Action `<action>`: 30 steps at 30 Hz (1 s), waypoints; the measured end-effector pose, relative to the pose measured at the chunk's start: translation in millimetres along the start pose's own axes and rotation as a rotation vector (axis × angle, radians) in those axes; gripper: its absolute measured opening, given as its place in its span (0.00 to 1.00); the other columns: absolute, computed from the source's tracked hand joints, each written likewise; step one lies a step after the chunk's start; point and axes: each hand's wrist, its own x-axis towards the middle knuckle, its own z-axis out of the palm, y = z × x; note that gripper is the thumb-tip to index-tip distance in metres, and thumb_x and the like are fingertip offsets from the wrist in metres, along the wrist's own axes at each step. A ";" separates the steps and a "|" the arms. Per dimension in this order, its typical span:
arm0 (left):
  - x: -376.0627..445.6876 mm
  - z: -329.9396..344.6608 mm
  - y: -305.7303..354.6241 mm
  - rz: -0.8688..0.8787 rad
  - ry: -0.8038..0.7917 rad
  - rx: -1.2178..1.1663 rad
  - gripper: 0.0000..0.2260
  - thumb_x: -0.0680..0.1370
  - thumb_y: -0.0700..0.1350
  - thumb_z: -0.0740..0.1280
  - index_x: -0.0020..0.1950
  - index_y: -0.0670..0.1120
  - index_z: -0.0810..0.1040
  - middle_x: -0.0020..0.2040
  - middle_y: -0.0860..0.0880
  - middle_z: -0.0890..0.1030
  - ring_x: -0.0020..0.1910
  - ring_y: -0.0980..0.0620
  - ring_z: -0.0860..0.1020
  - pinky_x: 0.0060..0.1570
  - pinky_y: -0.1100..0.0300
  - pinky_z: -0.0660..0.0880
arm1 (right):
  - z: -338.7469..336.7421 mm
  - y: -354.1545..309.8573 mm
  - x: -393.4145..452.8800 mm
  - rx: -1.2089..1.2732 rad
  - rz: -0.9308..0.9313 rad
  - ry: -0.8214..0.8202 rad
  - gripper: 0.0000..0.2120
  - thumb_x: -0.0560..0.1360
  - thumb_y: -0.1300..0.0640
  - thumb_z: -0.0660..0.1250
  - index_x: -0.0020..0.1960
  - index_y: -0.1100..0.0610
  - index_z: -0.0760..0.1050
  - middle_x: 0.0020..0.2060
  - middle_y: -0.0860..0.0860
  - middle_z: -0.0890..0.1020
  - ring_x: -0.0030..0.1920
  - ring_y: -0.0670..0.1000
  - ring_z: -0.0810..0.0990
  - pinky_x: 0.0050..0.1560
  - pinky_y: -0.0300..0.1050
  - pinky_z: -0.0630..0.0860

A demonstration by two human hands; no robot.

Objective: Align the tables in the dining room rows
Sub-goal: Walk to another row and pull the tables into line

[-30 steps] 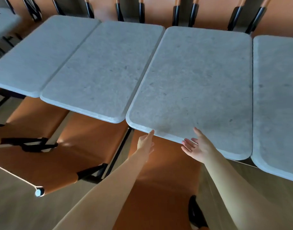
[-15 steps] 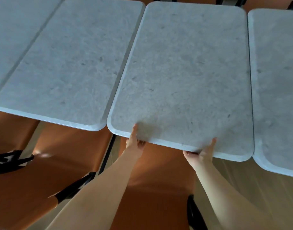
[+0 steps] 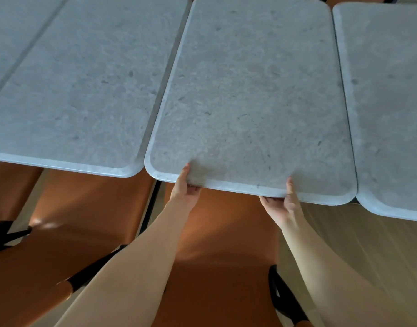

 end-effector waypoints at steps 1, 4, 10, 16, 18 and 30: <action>0.7 -1.5 0.4 0.000 0.000 0.000 0.16 0.74 0.42 0.77 0.59 0.43 0.78 0.53 0.44 0.84 0.53 0.45 0.83 0.49 0.49 0.81 | -1.2 0.6 0.8 -0.007 -0.013 -0.006 0.36 0.64 0.48 0.78 0.70 0.55 0.75 0.61 0.53 0.83 0.62 0.56 0.81 0.63 0.55 0.77; -0.4 -3.7 0.2 0.003 -0.041 -0.012 0.17 0.74 0.41 0.77 0.60 0.43 0.77 0.52 0.44 0.84 0.51 0.45 0.83 0.47 0.50 0.81 | -1.6 0.9 -0.2 -0.040 -0.041 -0.064 0.30 0.70 0.49 0.76 0.69 0.56 0.75 0.61 0.54 0.83 0.61 0.57 0.81 0.65 0.56 0.77; -4.9 -5.0 -6.7 0.053 -0.085 0.009 0.09 0.76 0.42 0.75 0.51 0.43 0.77 0.47 0.45 0.83 0.46 0.48 0.82 0.44 0.53 0.80 | -12.0 1.0 0.5 -0.112 -0.090 -0.156 0.13 0.77 0.49 0.71 0.57 0.56 0.78 0.61 0.54 0.82 0.64 0.57 0.80 0.70 0.56 0.73; -15.0 -21.4 -11.1 0.030 -0.090 0.000 0.09 0.76 0.43 0.75 0.52 0.44 0.77 0.49 0.45 0.83 0.47 0.47 0.82 0.45 0.52 0.80 | -29.2 6.0 -5.3 -0.099 -0.065 -0.132 0.20 0.73 0.48 0.73 0.62 0.57 0.78 0.61 0.55 0.83 0.62 0.57 0.81 0.70 0.55 0.74; -17.9 -27.1 -13.0 0.027 -0.085 -0.003 0.11 0.76 0.43 0.75 0.54 0.44 0.77 0.52 0.45 0.83 0.50 0.47 0.82 0.46 0.52 0.80 | -34.7 7.6 -8.9 -0.075 -0.036 -0.115 0.29 0.69 0.49 0.75 0.67 0.57 0.76 0.62 0.55 0.82 0.63 0.57 0.80 0.70 0.55 0.74; -77.8 -4.4 -59.2 -0.038 0.033 0.257 0.26 0.82 0.52 0.67 0.76 0.41 0.68 0.74 0.43 0.72 0.70 0.48 0.75 0.60 0.63 0.76 | -81.8 -51.5 -93.4 -0.167 0.066 0.133 0.26 0.82 0.56 0.66 0.76 0.63 0.64 0.71 0.60 0.73 0.72 0.58 0.73 0.66 0.54 0.73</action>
